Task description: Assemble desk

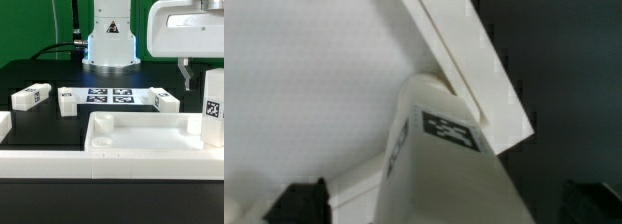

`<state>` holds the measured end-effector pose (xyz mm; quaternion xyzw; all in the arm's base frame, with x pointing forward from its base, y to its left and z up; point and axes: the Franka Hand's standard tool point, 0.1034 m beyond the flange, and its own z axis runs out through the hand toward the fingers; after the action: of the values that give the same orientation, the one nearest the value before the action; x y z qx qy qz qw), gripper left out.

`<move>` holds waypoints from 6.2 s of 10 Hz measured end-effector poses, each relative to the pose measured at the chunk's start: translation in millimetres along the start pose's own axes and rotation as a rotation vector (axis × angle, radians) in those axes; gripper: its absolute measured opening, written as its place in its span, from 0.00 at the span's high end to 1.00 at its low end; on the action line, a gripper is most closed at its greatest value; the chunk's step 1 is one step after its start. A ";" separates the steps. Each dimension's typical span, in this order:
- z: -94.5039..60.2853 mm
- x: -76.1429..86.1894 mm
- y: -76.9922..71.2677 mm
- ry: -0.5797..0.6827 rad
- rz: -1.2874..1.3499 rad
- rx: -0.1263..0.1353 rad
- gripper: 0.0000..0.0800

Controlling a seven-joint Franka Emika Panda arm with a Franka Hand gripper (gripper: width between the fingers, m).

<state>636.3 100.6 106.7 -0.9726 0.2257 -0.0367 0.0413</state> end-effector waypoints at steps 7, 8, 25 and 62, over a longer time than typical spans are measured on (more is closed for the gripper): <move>4.1 -2.5 -2.9 -0.014 -0.662 -0.029 0.19; 5.1 -2.2 -0.7 -0.015 -0.759 -0.029 0.19; 7.0 -0.3 0.4 -0.016 -0.054 -0.016 0.64; 4.5 -0.8 2.6 -0.054 -0.695 -0.049 0.64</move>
Offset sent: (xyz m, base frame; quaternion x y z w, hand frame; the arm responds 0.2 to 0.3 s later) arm -0.0003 0.0064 0.0005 -0.0329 -0.0086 -0.1917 0.9809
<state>634.9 98.9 101.9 -0.9927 -0.1191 -0.0173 0.0092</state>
